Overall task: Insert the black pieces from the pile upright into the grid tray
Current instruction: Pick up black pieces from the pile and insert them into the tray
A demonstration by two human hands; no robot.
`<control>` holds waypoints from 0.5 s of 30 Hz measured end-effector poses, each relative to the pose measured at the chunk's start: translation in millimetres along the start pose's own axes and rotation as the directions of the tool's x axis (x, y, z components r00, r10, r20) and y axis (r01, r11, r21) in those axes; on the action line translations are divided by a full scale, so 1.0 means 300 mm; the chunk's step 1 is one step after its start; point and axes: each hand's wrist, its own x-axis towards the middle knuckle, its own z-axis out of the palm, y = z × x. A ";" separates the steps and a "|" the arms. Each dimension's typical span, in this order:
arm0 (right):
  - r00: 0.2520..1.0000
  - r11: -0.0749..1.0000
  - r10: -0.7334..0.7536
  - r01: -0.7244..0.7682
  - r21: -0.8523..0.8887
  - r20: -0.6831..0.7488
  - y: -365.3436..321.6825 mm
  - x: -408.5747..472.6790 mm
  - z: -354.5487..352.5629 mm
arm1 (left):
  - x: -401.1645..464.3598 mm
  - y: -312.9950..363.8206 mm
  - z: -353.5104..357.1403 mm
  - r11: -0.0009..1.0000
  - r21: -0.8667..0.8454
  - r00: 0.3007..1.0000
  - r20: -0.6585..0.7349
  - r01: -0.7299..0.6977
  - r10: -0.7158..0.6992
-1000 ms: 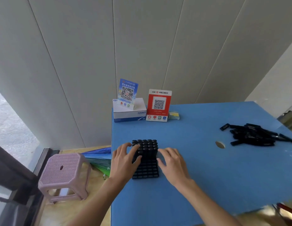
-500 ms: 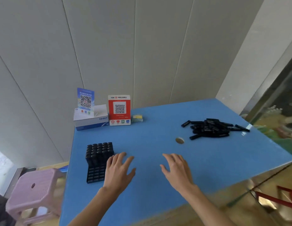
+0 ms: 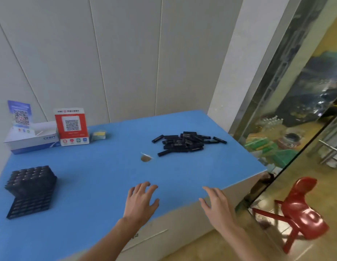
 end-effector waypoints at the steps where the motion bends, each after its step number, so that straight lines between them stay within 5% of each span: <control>1: 1.000 1.000 0.002 -0.002 0.011 0.008 0.032 0.012 0.000 | 0.017 0.017 0.012 1.000 0.000 1.000 0.006 -0.003 0.003; 15: 0.987 0.999 -0.029 0.032 -0.020 0.161 0.263 0.321 0.070 | 0.367 0.006 0.252 0.997 0.054 0.997 0.049 0.054 -0.057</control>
